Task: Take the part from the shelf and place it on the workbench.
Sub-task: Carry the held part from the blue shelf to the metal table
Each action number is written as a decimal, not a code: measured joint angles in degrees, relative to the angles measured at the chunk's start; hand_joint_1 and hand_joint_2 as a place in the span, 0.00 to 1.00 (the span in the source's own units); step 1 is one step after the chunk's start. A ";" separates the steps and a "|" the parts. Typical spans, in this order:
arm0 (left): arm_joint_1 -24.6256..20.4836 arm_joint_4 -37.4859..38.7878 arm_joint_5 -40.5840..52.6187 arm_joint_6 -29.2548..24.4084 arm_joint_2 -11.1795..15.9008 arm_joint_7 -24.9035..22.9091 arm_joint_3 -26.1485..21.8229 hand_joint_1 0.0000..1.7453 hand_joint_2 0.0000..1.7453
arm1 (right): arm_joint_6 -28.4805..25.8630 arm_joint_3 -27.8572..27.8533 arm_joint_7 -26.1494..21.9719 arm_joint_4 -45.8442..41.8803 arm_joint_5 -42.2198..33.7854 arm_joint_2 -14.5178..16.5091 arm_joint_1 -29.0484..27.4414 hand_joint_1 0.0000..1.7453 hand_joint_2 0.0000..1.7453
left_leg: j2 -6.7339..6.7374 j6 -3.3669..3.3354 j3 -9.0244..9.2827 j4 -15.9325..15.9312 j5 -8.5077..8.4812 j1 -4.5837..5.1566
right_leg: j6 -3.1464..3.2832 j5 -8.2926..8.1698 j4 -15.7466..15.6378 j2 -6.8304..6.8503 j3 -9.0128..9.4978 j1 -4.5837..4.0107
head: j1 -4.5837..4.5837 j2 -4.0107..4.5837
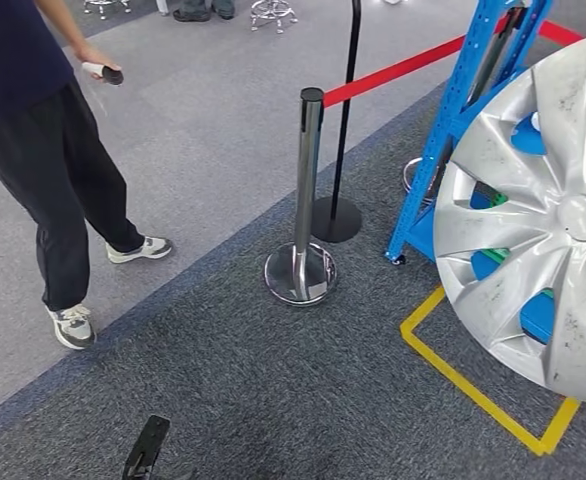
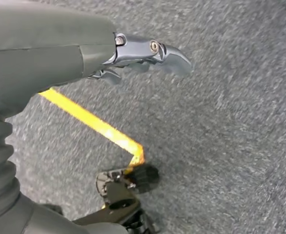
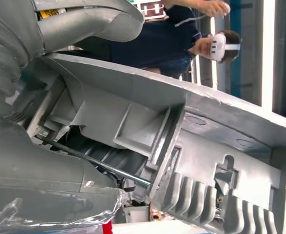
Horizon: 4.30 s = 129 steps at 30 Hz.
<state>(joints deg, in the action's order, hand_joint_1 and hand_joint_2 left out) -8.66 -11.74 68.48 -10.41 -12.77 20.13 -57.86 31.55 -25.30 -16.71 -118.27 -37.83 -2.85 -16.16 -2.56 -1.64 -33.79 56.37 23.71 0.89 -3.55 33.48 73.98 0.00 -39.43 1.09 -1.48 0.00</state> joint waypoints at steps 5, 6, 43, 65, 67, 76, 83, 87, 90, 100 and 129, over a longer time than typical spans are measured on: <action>-0.10 0.00 -1.25 1.20 -0.70 0.71 -0.06 0.00 1.00 | -1.66 1.25 0.14 0.10 0.15 -1.32 2.52 1.00 1.00 | -3.29 1.10 -0.93 1.33 -0.05 -0.24 | -0.19 -5.64 -13.98 -4.09 6.67 0.81 | 0.15 0.00; -0.05 0.00 -1.32 1.28 -0.72 0.75 -0.07 0.00 1.00 | -1.77 1.56 0.16 0.13 0.18 -1.48 2.82 1.00 1.00 | -3.84 1.36 -1.30 1.44 -0.29 -0.28 | 0.21 -5.61 -14.10 -3.87 6.73 0.67 | 0.15 0.00; 1.34 0.00 -5.49 -1.50 0.93 3.64 -1.93 0.00 1.00 | -2.88 14.82 -2.68 8.86 -0.03 -5.90 11.19 1.00 1.00 | 1.56 2.88 -8.95 13.84 4.80 -0.23 | 2.00 -5.74 -13.55 -0.07 6.12 0.27 | -0.64 0.00; 2.37 0.00 -4.87 -2.77 0.82 1.64 -1.96 0.00 1.00 | -2.29 15.29 -4.32 10.84 0.29 -6.44 10.06 1.00 1.00 | -3.19 0.52 -1.83 1.51 -0.57 -0.24 | -0.77 -6.02 -11.91 -3.29 4.53 0.94 | 0.33 0.00; 2.49 0.00 -4.87 -2.77 0.87 1.64 -1.96 0.00 1.00 | -2.29 15.34 -4.31 10.91 0.32 -6.44 10.03 1.00 1.00 | -4.36 1.19 -2.32 1.83 -0.71 -0.33 | 0.01 -6.01 -13.55 -3.96 5.56 0.87 | 0.32 0.00; 1.69 0.00 -4.04 -1.33 1.15 1.95 -1.83 0.00 1.00 | -2.16 15.29 -4.57 10.74 0.45 -6.39 10.14 1.00 1.00 | 1.90 2.56 -11.39 18.44 5.52 -0.48 | 2.34 -5.88 -13.65 1.91 6.07 0.25 | -0.20 0.00; 2.22 0.00 -3.13 -1.20 1.61 1.79 -1.18 0.00 1.00 | -1.21 14.65 -4.47 10.29 0.83 -5.99 9.68 1.00 1.00 | 5.28 1.11 -3.05 2.11 -0.51 0.65 | 1.13 -4.58 -14.00 5.68 7.50 -0.32 | -0.05 0.00; 2.52 0.00 -3.11 -0.98 1.80 1.82 -1.12 0.00 1.00 | -0.98 14.46 -4.40 10.25 0.94 -5.80 9.45 1.00 1.00 | 2.91 -0.17 -2.28 1.42 -0.61 0.08 | 0.31 -1.94 -9.80 2.15 5.76 0.12 | 0.29 0.00; 2.37 0.00 -3.09 -0.81 1.70 1.81 -1.03 0.00 1.00 | -0.82 14.22 -4.36 10.25 0.96 -5.77 9.07 1.00 1.00 | 0.87 -0.60 -2.10 1.44 -0.45 0.11 | 0.31 2.00 1.12 0.12 -0.51 -0.04 | 0.62 0.00; 2.52 0.00 -2.98 -0.67 1.75 1.79 -0.85 0.00 1.00 | -0.48 13.99 -3.92 10.27 0.98 -5.70 9.42 1.00 1.00 | -4.35 1.24 -2.40 1.97 -0.29 -0.17 | 1.51 -7.12 -13.98 -2.39 5.17 0.09 | 0.47 0.00; 2.13 0.00 -2.53 -0.44 1.80 1.64 -0.63 0.00 1.00 | 0.00 13.08 -3.58 10.29 0.96 -5.59 9.94 1.00 1.00 | -4.99 1.20 -1.80 1.70 -0.11 -0.71 | 0.50 -7.42 -14.04 -3.75 4.80 0.50 | 0.75 0.00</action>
<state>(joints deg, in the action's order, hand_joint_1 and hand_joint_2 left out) -6.53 -11.74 65.95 -10.85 -10.96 21.77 -58.49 31.56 -12.22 -20.29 -107.98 -36.87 -8.44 -6.21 -7.55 -0.43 -35.59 58.07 23.59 0.19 -3.04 26.05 59.94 -3.76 -34.63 1.59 -0.73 0.00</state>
